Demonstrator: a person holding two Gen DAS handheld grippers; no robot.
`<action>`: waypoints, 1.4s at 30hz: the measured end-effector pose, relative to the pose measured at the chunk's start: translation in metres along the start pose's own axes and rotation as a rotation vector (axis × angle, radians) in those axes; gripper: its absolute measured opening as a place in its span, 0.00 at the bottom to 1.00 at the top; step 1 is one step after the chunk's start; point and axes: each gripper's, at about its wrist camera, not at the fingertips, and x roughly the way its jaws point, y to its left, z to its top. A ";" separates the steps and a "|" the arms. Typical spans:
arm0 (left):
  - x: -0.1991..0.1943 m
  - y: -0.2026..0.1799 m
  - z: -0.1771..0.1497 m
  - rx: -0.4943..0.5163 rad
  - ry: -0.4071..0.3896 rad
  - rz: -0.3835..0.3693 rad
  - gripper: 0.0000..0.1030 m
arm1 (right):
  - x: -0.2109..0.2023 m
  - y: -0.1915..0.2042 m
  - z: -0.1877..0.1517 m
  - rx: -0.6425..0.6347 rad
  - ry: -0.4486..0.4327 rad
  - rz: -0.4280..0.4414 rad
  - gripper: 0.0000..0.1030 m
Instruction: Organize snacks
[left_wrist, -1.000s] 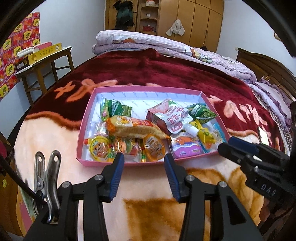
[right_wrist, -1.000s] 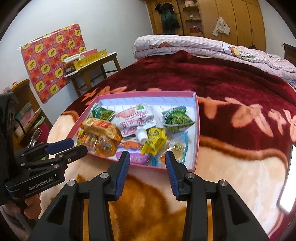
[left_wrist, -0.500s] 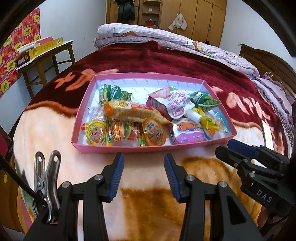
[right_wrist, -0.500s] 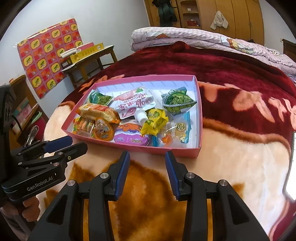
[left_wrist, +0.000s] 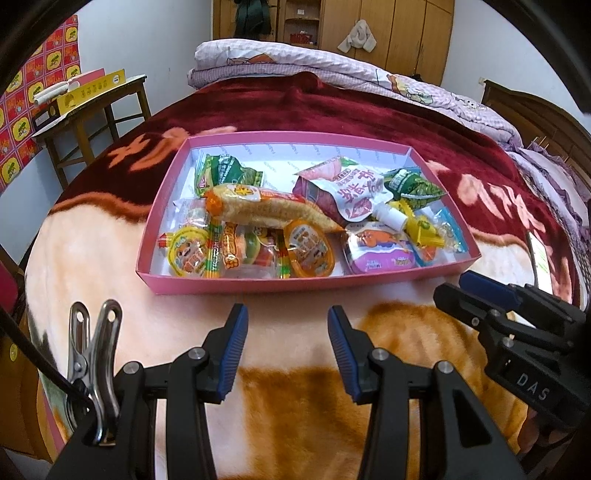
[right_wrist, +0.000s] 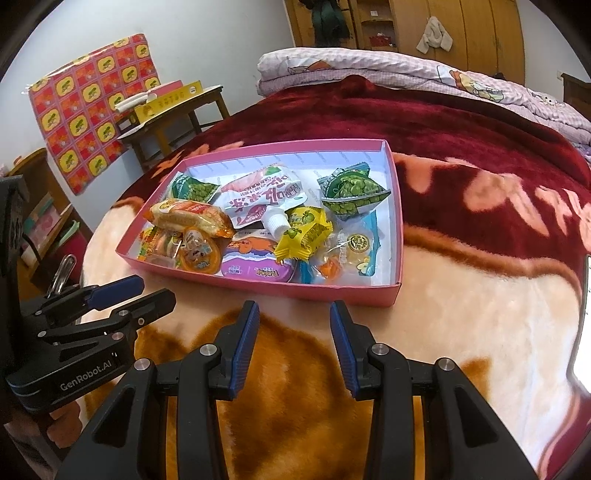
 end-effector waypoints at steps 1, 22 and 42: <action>0.000 0.000 0.000 0.000 0.001 0.001 0.46 | 0.000 0.000 0.000 0.002 0.001 0.000 0.40; 0.002 -0.001 -0.001 0.005 0.001 0.011 0.46 | 0.002 -0.002 -0.001 0.007 0.005 -0.002 0.40; 0.004 -0.003 -0.004 0.008 0.010 0.015 0.46 | 0.004 -0.002 -0.003 0.011 0.010 -0.002 0.40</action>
